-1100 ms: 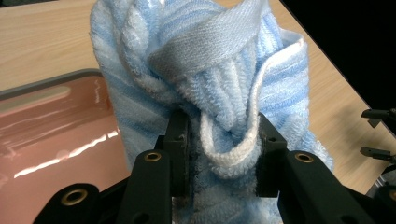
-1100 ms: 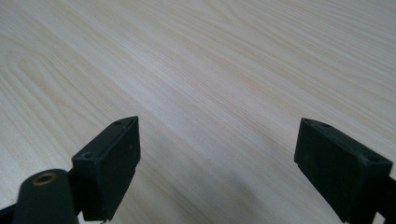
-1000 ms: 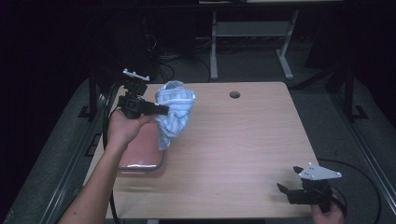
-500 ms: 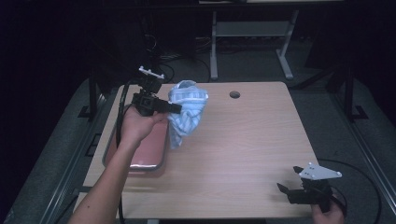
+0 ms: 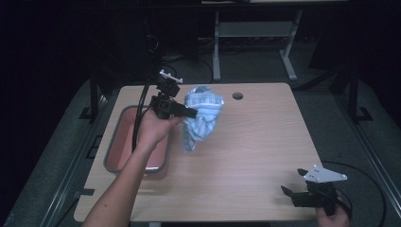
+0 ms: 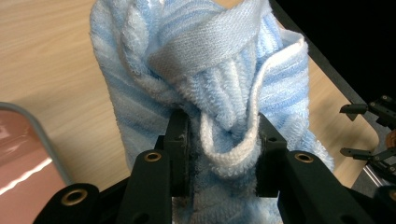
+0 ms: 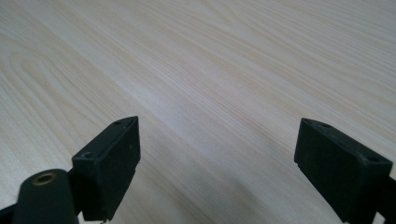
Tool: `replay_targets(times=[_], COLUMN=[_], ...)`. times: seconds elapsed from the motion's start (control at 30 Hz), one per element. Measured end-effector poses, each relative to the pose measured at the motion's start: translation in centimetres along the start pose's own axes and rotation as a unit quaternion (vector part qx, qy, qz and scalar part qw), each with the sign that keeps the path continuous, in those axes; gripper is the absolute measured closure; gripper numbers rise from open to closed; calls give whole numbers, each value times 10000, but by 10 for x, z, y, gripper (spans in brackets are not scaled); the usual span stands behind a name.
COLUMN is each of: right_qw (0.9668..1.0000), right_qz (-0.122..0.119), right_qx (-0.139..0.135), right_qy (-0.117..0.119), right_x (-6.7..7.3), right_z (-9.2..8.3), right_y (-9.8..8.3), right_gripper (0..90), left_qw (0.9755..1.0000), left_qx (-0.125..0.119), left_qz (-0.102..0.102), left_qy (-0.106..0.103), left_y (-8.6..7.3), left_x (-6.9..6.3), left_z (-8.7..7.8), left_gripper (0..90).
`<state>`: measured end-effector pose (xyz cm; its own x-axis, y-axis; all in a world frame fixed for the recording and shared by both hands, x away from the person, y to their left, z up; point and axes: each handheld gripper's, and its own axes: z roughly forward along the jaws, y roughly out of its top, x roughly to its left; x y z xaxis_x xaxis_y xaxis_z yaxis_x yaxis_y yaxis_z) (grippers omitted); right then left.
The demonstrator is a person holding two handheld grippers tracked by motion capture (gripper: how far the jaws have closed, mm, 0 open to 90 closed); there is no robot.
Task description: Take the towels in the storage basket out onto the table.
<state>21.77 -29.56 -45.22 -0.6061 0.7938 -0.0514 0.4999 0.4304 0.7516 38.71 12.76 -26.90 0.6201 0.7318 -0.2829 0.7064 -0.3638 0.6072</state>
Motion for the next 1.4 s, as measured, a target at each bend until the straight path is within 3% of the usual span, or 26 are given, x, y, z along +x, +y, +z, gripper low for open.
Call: replay_targets(times=[0.63,1.4], right_qw=[10000,9999], right_qz=[15,75], right_qx=[-45,-65], right_qy=[6,44], right_x=[-2,-2], right_z=[-1,-1], right_y=[1,2], right_gripper=[137,137], left_qw=[9995,9982], left_qx=[268,536], left_qz=[80,-21], left_qy=[-128,-272], left_y=[3,-3], left_x=[-11,-21], left_z=[50,111], left_gripper=[648,646])
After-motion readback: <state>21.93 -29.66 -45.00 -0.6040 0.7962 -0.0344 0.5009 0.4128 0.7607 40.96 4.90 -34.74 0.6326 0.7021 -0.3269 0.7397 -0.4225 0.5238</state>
